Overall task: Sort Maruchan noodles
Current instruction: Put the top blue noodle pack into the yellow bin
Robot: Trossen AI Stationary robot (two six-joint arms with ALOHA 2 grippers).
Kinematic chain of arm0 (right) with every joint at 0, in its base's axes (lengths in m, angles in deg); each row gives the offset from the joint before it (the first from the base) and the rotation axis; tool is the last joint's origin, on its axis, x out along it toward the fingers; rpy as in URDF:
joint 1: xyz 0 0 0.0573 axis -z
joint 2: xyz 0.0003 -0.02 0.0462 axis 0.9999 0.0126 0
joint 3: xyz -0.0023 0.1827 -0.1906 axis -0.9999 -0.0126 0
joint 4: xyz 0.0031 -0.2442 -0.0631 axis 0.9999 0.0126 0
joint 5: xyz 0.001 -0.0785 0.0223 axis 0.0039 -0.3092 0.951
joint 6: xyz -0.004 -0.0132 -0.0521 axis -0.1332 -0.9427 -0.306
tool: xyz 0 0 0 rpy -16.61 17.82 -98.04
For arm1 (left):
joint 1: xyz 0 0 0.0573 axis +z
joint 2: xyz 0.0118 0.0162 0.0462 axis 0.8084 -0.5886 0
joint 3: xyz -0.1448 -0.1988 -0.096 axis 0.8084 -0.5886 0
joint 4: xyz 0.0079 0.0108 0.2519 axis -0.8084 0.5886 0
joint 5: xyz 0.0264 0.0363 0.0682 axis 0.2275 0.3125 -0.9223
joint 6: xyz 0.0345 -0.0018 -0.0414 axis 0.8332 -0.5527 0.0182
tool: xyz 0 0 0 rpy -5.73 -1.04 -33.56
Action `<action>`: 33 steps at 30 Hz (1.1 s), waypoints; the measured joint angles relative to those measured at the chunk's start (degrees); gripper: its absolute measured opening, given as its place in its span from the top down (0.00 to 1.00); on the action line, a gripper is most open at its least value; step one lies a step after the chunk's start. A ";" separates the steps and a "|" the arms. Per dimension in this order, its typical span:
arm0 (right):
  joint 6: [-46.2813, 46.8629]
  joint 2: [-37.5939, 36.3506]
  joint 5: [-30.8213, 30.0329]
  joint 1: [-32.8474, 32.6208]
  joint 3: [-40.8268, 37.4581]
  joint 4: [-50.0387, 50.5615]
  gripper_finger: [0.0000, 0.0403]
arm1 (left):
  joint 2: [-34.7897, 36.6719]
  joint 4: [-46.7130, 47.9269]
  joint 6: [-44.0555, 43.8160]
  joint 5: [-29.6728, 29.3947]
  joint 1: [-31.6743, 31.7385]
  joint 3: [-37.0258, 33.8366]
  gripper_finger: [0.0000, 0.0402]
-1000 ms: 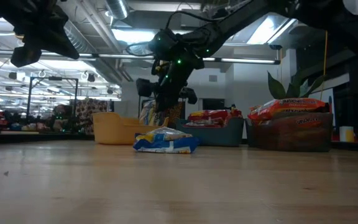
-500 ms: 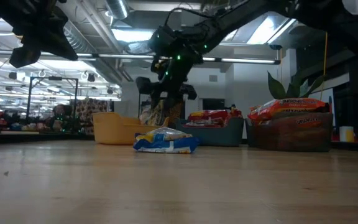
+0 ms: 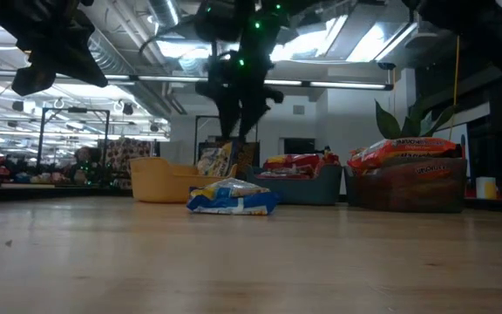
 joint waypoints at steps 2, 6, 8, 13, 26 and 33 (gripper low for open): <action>-0.03 0.00 -1.93 -2.00 -3.96 -0.78 0.49 | 0.00 0.01 0.02 0.00 0.00 0.00 1.00; 0.00 0.07 0.41 -2.98 -10.22 -5.50 0.49 | 0.00 0.00 1.42 0.04 0.00 0.00 1.00; 0.05 0.07 0.54 -2.08 -12.26 -6.84 0.49 | 0.00 0.00 1.42 0.04 -0.01 0.00 1.00; 0.14 0.07 1.75 0.94 -15.10 -9.40 0.49 | 0.00 0.00 1.40 -0.08 0.00 0.00 1.00; 1.22 0.02 21.86 -4.31 -19.13 -15.30 0.49 | 0.00 -0.02 1.11 -0.17 -0.02 0.00 1.00; 4.29 0.11 26.27 -12.36 -14.46 -16.07 0.49 | -0.56 -3.88 1.03 1.73 -0.10 0.03 1.00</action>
